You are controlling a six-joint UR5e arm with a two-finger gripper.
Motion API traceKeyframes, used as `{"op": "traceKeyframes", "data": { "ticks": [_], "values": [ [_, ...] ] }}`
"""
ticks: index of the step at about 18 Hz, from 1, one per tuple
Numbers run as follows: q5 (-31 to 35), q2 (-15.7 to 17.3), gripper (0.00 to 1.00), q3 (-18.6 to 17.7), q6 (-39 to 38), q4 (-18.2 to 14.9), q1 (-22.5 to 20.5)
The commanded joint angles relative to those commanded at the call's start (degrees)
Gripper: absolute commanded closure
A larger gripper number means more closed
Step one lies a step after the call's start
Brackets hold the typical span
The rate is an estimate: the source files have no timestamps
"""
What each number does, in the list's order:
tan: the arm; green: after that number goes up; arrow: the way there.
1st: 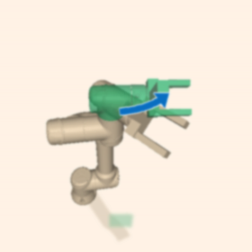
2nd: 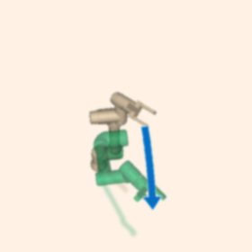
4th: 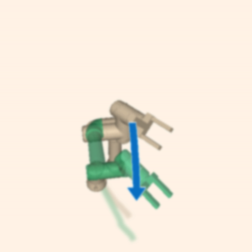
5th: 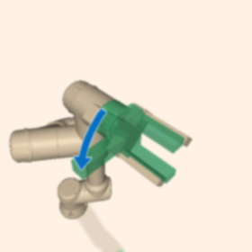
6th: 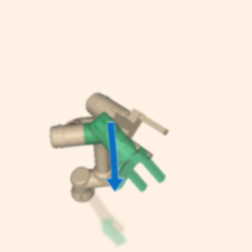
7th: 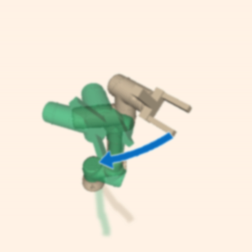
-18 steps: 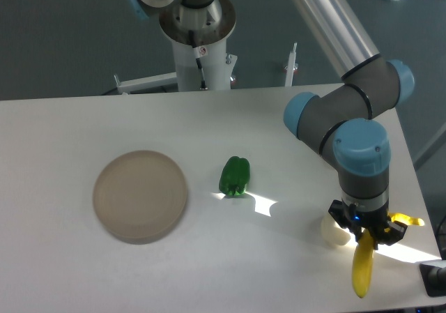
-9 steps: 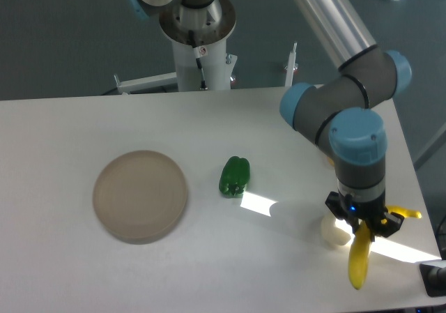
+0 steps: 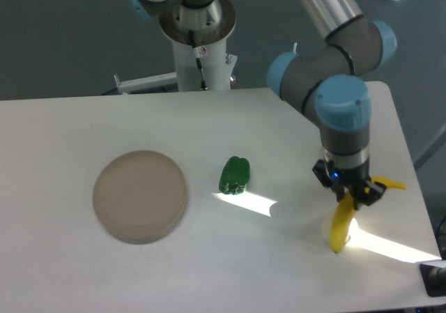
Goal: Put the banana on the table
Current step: 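Carry the held banana toward the green pepper, away from the pear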
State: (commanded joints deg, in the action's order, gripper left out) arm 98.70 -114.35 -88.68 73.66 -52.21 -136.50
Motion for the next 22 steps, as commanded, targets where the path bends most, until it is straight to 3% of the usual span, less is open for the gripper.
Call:
{"op": "traceKeyframes", "data": {
  "ticks": [5, 12, 17, 22],
  "values": [
    [-0.44, -0.44, 0.68, -0.1, -14.38, 0.0, 4.83],
    [-1.05, -6.23, 0.66, 3.59, -34.7, 0.09, 10.28],
    [-0.97, -10.45, 0.65, 5.36, -37.97, 1.05, 12.92],
    [-0.44, -12.04, 0.65, 4.57, -37.36, 1.93, 14.68]
  ]
}}
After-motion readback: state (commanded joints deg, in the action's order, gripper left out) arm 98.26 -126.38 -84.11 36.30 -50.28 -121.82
